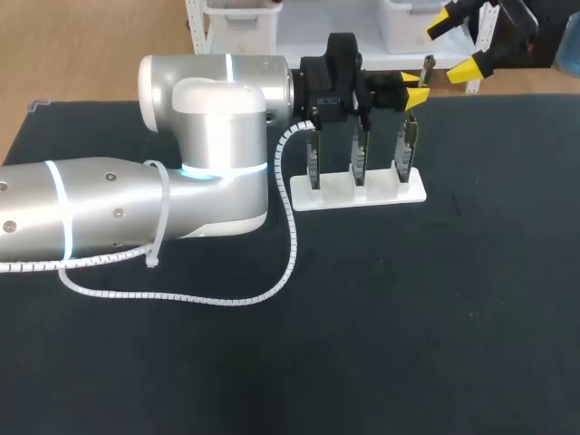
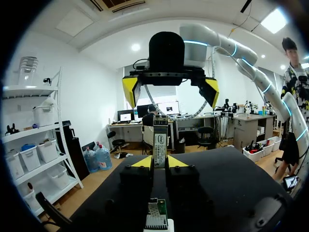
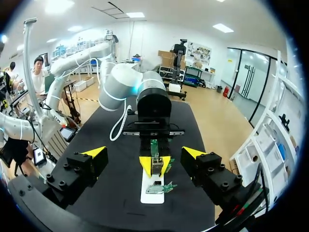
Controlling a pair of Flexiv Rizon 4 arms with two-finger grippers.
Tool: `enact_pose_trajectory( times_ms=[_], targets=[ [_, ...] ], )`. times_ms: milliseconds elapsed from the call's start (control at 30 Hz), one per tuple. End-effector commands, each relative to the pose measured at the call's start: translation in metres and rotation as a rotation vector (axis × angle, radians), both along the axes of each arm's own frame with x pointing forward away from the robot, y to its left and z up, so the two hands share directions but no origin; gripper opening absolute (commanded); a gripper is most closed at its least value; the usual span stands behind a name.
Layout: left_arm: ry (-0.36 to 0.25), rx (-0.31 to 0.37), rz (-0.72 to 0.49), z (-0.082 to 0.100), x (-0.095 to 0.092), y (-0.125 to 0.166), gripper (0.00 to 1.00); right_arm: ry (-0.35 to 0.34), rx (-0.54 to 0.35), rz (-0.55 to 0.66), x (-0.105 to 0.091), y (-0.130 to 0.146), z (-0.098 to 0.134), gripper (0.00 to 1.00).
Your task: Pick up the optical module with the left hand, and insert it into the network port with the right hand.
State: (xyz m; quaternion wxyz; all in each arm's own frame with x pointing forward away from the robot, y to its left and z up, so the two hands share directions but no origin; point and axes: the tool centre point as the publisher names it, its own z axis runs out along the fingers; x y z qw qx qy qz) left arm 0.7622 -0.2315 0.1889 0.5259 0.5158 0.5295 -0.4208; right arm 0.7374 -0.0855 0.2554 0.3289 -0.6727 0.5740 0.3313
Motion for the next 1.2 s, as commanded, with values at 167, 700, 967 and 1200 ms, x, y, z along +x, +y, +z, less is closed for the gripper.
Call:
enact_pose_trajectory(
  times_ms=[167,700,967,1200],
  targets=[
    [-0.001,-0.002,0.0,-0.001,0.001,-0.001,0.0,0.019,-0.005,0.013,0.0,0.006,-0.008,1.0],
    [-0.001,-0.002,0.0,-0.001,0.001,-0.001,0.0,0.033,0.02,0.039,0.014,0.017,-0.017,1.0],
    [-0.001,-0.002,0.0,-0.001,0.001,-0.001,0.0,0.09,0.068,-0.002,0.025,0.009,-0.021,1.0],
    [-0.001,-0.002,0.0,-0.001,0.001,-0.001,0.0,0.084,0.074,-0.004,0.029,0.008,-0.02,1.0]
  ],
)
